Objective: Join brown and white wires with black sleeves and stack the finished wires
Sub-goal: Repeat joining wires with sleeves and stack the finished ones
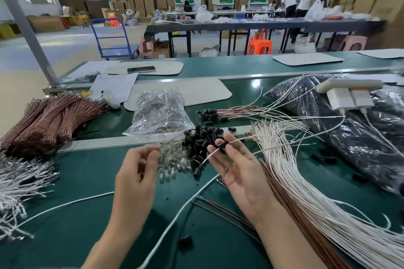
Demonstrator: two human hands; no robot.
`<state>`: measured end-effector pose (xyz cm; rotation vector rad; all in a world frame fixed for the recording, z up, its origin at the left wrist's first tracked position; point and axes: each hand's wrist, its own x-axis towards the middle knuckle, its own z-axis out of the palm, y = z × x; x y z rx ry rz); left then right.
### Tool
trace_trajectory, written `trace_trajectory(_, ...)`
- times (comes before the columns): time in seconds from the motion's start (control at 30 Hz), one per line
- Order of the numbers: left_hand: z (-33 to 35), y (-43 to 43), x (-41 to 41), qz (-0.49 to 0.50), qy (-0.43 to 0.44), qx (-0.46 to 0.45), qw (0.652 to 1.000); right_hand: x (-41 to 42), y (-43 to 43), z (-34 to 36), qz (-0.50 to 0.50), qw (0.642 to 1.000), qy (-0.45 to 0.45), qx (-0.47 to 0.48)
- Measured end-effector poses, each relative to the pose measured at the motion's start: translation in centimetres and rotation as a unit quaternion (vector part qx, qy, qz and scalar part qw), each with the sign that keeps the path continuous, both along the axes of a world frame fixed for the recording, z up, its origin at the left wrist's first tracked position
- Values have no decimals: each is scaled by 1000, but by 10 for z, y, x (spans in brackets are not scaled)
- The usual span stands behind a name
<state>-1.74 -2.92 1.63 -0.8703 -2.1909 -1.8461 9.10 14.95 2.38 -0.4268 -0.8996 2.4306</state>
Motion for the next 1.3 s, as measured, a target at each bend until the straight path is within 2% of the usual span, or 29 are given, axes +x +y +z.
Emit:
trace_trajectory(0.13,-18,-8,-2,-14,102,-74,992,-4,-1,-4,-3,1000,-18,-11)
trace_trajectory(0.23,-21,-8,-1,-16,147,-93,985,-3,-1,-5,1,999,-10,-39)
trace_trajectory(0.6,-27,-8,5,-29,166,-139,976,-7,-4,-9,16,1000,15,2)
trace_trajectory(0.97,-30,-8,5,-18,168,-161,972,-5,-4,-12,27,999,34,-3)
trace_trajectory(1.3,-30,-8,2,-21,138,-98,985,-9,-20,-15,90,994,12,59)
